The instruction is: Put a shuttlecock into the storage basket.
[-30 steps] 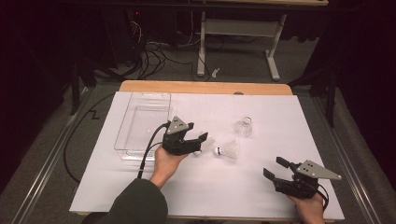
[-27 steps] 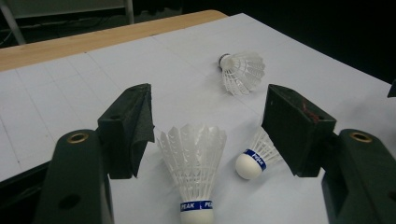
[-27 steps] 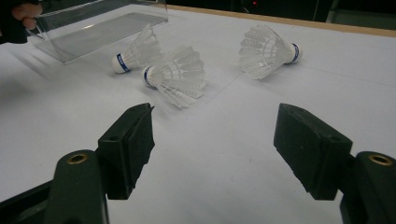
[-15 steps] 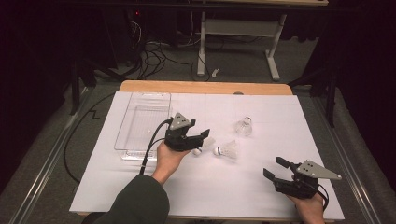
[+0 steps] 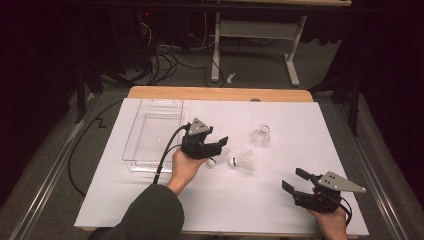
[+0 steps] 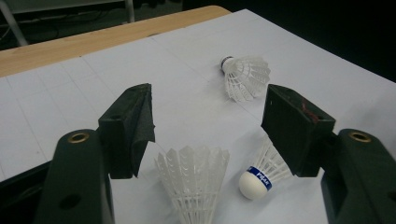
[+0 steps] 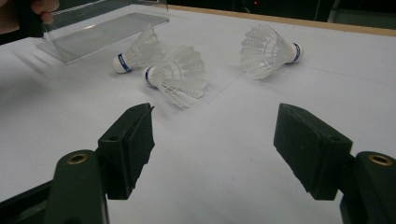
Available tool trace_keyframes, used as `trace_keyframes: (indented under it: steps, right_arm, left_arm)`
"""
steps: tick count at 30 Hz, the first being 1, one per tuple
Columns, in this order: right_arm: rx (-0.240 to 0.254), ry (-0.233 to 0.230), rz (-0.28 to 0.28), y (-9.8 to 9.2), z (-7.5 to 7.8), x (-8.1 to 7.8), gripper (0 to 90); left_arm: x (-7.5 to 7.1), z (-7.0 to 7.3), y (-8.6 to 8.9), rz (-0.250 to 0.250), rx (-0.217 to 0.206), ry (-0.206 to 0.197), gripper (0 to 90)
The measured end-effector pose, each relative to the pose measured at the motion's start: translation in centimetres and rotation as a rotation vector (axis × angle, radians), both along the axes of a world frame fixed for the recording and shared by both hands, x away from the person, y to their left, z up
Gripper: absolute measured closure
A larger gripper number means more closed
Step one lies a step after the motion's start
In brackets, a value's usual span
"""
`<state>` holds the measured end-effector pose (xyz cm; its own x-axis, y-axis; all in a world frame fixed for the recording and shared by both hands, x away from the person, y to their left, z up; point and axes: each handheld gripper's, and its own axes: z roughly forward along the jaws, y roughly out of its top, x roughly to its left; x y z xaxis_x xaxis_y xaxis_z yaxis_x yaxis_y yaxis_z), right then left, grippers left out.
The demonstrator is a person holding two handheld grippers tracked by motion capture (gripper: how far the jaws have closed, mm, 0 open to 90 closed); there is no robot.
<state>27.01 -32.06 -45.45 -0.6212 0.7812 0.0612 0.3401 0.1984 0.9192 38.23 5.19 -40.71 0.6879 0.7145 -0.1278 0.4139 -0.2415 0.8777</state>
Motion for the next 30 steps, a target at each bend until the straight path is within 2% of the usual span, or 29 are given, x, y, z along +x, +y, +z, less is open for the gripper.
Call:
trace_keyframes:
  steps: [9, 20, 24, 28, 30]
  right_arm:
    - [0.0, 0.001, 0.002, 0.0, 0.0, 0.0, 29.0]
    - [-0.003, 0.001, 0.004, 0.0, 0.0, 0.0, 29.1]
    - [-0.003, 0.0, 0.004, 0.0, 0.0, 0.0, 29.1]
    - [-0.003, 0.001, 0.004, 0.0, 0.0, 0.0, 29.1]
    - [-0.003, 0.001, 0.005, 0.0, 0.0, 0.0, 29.1]
  left_arm:
    - [0.1, 0.3, 0.0, 0.001, 0.016, 0.032, 34.9]
    - [0.2, 1.0, 0.2, 0.003, 0.033, 0.102, 37.8]
    - [0.3, 1.2, 0.2, 0.004, 0.056, 0.132, 39.1]
    - [0.3, 1.3, -0.1, 0.001, 0.101, 0.156, 40.2]
    - [0.4, 1.4, -0.2, -0.008, 0.12, 0.181, 41.6]
